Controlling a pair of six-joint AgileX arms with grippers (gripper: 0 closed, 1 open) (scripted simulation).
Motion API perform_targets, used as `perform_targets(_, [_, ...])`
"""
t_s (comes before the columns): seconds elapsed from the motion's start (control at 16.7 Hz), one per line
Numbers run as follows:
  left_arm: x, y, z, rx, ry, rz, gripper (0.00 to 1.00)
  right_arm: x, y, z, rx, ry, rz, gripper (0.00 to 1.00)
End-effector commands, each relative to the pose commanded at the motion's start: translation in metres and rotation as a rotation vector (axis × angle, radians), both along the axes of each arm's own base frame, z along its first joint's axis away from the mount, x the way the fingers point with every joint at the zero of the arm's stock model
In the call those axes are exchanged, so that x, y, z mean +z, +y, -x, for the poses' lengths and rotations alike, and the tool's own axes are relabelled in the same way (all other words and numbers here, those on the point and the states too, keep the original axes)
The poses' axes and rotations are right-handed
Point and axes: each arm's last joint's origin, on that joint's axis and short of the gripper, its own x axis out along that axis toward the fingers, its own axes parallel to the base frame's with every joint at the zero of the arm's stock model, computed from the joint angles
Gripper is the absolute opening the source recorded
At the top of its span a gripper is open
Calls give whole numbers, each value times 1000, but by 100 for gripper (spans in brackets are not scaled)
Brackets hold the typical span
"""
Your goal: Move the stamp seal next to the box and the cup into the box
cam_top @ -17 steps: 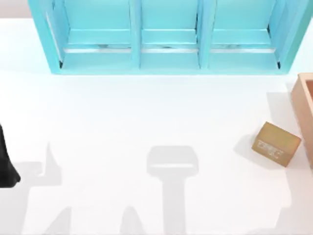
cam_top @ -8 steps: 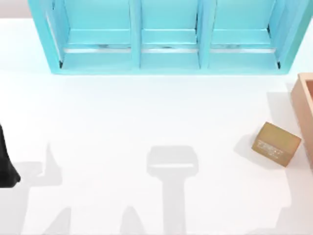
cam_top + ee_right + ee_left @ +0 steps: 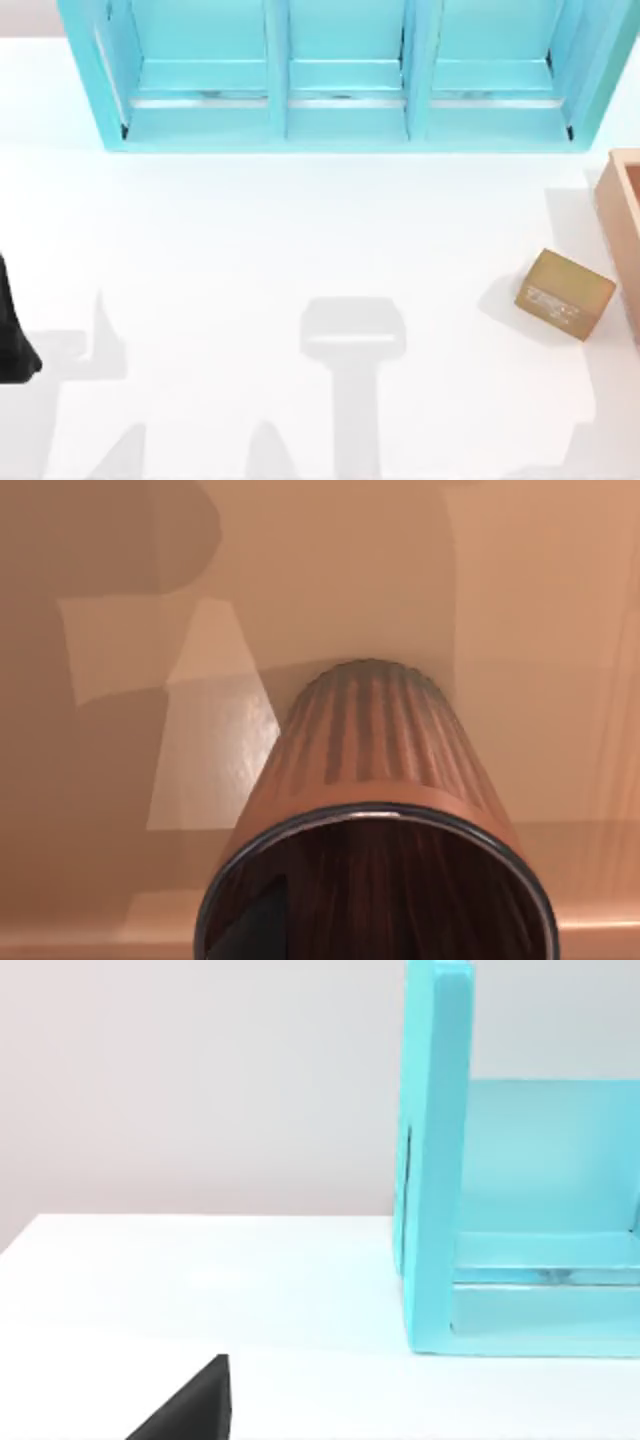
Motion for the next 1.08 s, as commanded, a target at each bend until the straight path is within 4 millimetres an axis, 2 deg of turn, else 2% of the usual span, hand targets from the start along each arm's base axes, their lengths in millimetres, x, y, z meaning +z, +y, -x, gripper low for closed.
perform_targets(0.54, [0, 0, 0, 0, 0, 0, 100, 4, 0, -1, 5, 0, 1, 100])
perform_targets(0.78, [0, 0, 0, 0, 0, 0, 100, 33, -2, -5, 8, 6, -3, 100])
perform_targets(1.08, [0, 0, 0, 0, 0, 0, 100, 84, -1, -3, 1, 4, -1, 100])
